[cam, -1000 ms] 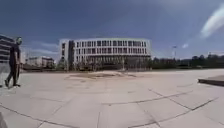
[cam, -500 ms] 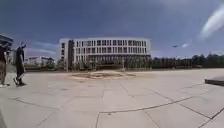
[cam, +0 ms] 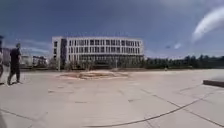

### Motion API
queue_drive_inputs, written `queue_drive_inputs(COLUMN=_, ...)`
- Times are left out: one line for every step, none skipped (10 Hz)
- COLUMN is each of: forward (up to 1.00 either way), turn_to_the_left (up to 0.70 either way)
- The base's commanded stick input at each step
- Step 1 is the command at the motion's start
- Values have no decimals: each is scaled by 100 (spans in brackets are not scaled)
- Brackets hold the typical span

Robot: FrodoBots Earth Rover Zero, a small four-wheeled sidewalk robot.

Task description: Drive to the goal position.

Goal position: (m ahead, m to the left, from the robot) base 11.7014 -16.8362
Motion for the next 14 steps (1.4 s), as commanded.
queue_drive_inputs(forward=70, turn_to_the_left=-1)
queue_drive_inputs(forward=70, turn_to_the_left=-1)
queue_drive_inputs(forward=70, turn_to_the_left=-1)
queue_drive_inputs(forward=70, turn_to_the_left=-1)
queue_drive_inputs(forward=70, turn_to_the_left=-1)
queue_drive_inputs(forward=70, turn_to_the_left=-1)
queue_drive_inputs(forward=70, turn_to_the_left=-1)
queue_drive_inputs(forward=70, turn_to_the_left=-1)
queue_drive_inputs(forward=70, turn_to_the_left=-1)
queue_drive_inputs(forward=70, turn_to_the_left=-1)
queue_drive_inputs(forward=70, turn_to_the_left=-1)
queue_drive_inputs(forward=70, turn_to_the_left=-1)
queue_drive_inputs(forward=70, turn_to_the_left=-1)
queue_drive_inputs(forward=70, turn_to_the_left=-1)
